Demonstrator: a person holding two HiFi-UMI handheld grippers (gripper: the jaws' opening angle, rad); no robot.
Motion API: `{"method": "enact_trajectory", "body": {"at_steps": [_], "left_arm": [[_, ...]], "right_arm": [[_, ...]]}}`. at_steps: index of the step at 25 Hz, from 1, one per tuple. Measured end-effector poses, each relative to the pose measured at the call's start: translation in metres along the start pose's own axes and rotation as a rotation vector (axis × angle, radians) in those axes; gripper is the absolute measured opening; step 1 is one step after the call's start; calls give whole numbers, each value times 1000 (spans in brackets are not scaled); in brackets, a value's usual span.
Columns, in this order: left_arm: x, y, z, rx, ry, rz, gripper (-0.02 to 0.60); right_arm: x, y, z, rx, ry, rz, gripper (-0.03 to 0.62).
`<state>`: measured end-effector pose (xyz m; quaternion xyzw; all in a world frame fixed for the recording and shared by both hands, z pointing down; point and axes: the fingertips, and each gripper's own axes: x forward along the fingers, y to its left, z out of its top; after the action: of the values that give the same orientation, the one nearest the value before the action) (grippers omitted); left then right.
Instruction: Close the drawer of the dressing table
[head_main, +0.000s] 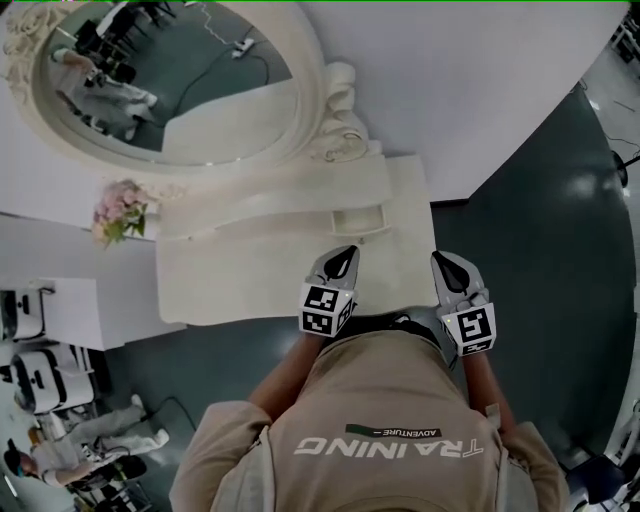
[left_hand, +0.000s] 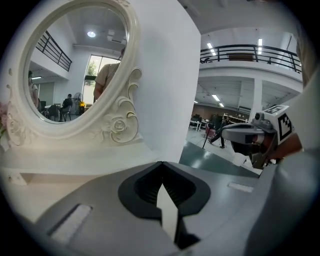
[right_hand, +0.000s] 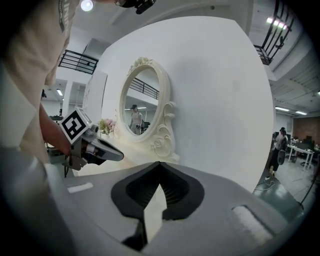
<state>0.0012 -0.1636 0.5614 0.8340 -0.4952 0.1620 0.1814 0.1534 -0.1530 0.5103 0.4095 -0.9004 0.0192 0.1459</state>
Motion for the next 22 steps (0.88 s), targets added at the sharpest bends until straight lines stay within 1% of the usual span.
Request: {"method": "enact_trajectory", "body": {"at_steps": [2, 4, 6, 8, 10, 13, 19, 22], "left_arm": [[4, 8, 3, 12, 2, -18, 18], [6, 14, 2, 16, 16, -35, 18], [6, 20, -4, 13, 35, -50, 18], [8, 24, -11, 5, 54, -62, 18], [10, 27, -20, -12, 76, -72, 18], [17, 26, -35, -40, 117, -90, 18], [35, 17, -60, -65, 210, -125, 18], [44, 14, -74, -111, 264, -121, 18]], "right_arm": [[4, 0, -1, 5, 22, -22, 2], [8, 1, -1, 35, 30, -56, 3], [14, 3, 0, 60, 24, -94, 2], [24, 6, 4, 67, 19, -112, 2], [33, 12, 9, 71, 21, -94, 3], [43, 20, 15, 57, 26, -38, 3], [59, 17, 13, 65, 41, 28, 2], [64, 18, 9, 60, 46, 71, 3]]}}
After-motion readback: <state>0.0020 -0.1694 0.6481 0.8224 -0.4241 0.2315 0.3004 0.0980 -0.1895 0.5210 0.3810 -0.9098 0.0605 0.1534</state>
